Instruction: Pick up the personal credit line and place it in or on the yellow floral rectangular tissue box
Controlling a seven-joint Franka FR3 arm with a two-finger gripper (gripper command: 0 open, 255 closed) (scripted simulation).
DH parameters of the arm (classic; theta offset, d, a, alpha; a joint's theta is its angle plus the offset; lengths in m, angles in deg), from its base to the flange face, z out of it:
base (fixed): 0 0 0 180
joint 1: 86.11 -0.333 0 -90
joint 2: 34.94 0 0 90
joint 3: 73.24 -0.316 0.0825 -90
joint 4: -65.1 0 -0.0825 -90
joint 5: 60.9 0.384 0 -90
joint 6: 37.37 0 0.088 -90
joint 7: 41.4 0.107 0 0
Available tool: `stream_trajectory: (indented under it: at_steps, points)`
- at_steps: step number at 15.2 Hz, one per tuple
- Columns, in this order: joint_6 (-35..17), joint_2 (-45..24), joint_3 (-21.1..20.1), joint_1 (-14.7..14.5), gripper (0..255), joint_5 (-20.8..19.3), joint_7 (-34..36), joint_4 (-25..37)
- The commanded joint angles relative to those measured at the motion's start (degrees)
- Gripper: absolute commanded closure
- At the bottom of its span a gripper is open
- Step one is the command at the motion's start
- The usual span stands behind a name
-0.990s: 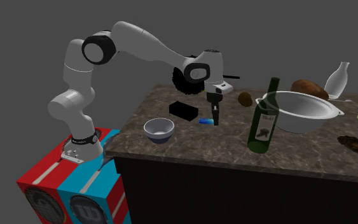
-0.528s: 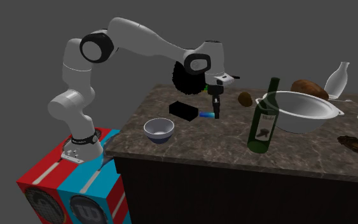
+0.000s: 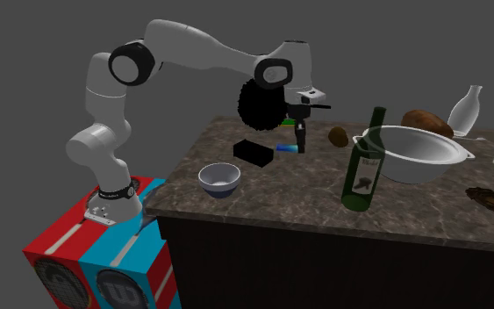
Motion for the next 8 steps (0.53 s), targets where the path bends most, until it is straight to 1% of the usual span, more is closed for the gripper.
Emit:
stream_trajectory:
  at_steps: [1,6,7,8]
  points:
    - [1.4,0.4,-0.1,0.0,255,0.1,-0.1,1.0]
    - [5.1,0.5,-0.1,-0.2,255,0.3,-0.4,4.6]
    - [5.4,0.6,-0.1,-0.2,255,0.3,-0.4,4.8]
    - [5.0,1.9,-0.5,-0.7,255,0.2,0.6,3.0]
